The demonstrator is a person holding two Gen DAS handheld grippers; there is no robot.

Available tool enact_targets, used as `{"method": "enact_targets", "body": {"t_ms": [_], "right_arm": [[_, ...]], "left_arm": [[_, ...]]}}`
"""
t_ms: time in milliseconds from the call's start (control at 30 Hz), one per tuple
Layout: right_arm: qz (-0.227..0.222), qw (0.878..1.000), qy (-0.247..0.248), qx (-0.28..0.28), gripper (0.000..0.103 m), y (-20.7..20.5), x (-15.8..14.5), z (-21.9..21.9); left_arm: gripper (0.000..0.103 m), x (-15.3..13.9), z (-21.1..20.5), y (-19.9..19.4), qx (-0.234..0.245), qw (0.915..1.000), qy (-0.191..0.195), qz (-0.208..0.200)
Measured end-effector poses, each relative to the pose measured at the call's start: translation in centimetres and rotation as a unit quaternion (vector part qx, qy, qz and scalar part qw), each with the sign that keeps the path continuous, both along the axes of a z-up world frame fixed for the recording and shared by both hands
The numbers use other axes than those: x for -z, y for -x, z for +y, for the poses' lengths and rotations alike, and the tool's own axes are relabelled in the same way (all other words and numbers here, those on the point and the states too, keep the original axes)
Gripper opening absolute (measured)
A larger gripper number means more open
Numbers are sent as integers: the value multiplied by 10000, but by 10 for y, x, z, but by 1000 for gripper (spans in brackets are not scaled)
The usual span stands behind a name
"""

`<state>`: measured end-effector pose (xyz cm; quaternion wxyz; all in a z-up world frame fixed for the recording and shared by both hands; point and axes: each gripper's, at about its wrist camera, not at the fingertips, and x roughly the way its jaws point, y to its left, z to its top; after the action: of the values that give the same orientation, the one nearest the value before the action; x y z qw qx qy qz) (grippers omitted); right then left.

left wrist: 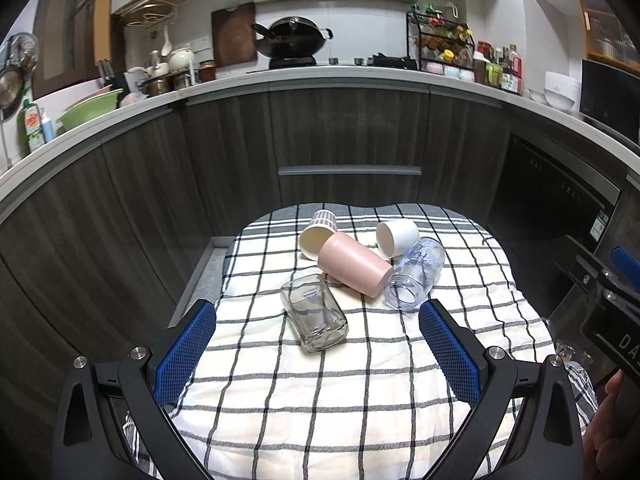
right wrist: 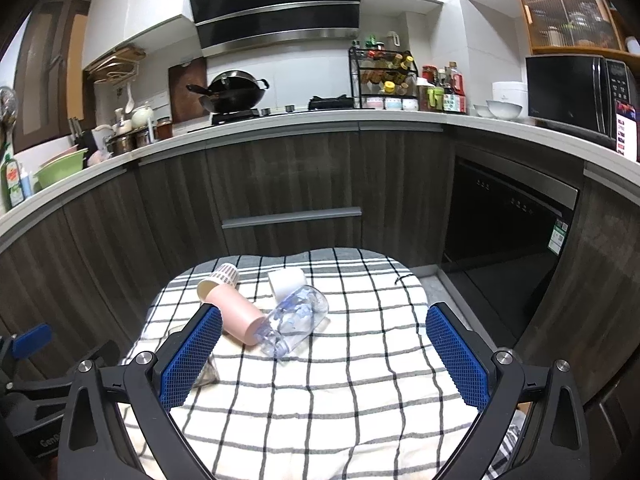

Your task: Flip cup upside down

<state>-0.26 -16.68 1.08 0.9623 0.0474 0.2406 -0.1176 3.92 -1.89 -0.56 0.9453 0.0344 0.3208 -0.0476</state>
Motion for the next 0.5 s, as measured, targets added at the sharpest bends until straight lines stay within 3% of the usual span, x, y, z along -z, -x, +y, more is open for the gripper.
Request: {"method": "enact_targets", "body": {"t_ms": [233,367,500], "right_arm": [[59,9994,-201,273,102,-18,-2,-12],[193,9983,-329,431,102,-36,-2,-23],[345,9966,-466,582,102,-55,1,-34]], "left_arm": [[103,5,-14,-35,261,9991,-194,276],[103,6,-29,-57,520,9967,-488,381],[103,12,-46,-87,829,9918,-615,756]]}}
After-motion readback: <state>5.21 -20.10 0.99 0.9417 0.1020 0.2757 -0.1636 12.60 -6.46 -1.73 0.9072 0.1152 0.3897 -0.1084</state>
